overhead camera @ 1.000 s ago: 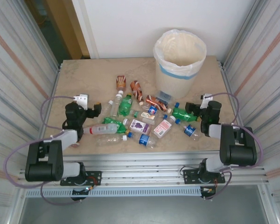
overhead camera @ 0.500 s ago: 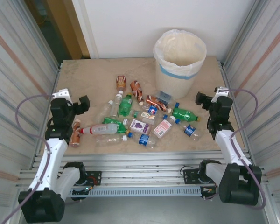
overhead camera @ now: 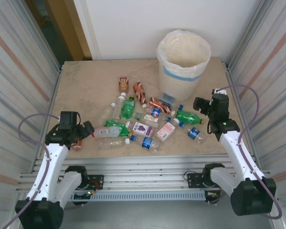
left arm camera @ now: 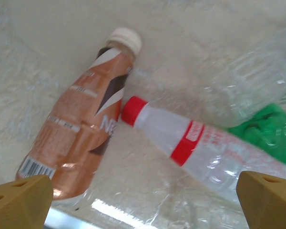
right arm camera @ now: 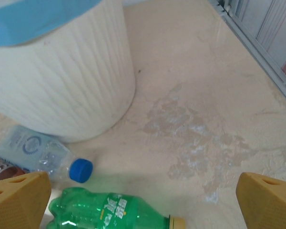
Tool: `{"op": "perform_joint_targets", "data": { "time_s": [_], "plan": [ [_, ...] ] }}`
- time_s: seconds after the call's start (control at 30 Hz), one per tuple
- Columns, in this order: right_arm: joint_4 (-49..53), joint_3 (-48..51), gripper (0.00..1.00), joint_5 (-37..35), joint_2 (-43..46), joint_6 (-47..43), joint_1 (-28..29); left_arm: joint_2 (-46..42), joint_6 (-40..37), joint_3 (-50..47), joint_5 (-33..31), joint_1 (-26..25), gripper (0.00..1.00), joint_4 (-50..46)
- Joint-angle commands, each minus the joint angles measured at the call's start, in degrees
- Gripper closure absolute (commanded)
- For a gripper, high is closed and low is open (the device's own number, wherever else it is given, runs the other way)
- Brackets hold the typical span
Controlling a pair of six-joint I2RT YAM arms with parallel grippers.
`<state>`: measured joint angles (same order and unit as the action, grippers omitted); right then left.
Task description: Put the plastic bottles in the bin
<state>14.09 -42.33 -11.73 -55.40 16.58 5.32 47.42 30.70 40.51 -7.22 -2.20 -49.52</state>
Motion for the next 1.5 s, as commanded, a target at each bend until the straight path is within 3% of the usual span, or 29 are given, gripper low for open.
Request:
{"op": "perform_joint_targets", "data": {
  "time_s": [0.0,0.23,0.57,0.93,1.2,1.47],
  "plan": [
    [3.6,-2.9,0.02,-4.6,1.3,1.7,0.5,3.1,3.5,0.4,-3.8,-0.2,0.01,-4.1],
    [3.8,-2.9,0.02,-7.3,3.4,2.0,0.6,8.7,5.7,-0.9,-9.7,1.0,0.01,-3.4],
    [4.8,-4.9,0.02,-8.7,2.8,2.2,0.8,14.1,7.4,-4.6,-5.6,5.1,0.01,3.2],
    [5.0,-6.1,0.02,-10.3,2.2,1.6,1.8,17.7,13.1,-6.5,-5.4,9.7,0.01,6.0],
    [5.3,-6.8,0.02,-10.9,2.1,0.9,2.6,22.5,14.1,-7.1,-5.3,12.6,0.09,11.6],
    [5.4,-7.6,0.02,-12.5,1.7,0.0,4.2,28.0,13.2,-7.8,0.1,18.7,0.21,18.6]
  ]
}}
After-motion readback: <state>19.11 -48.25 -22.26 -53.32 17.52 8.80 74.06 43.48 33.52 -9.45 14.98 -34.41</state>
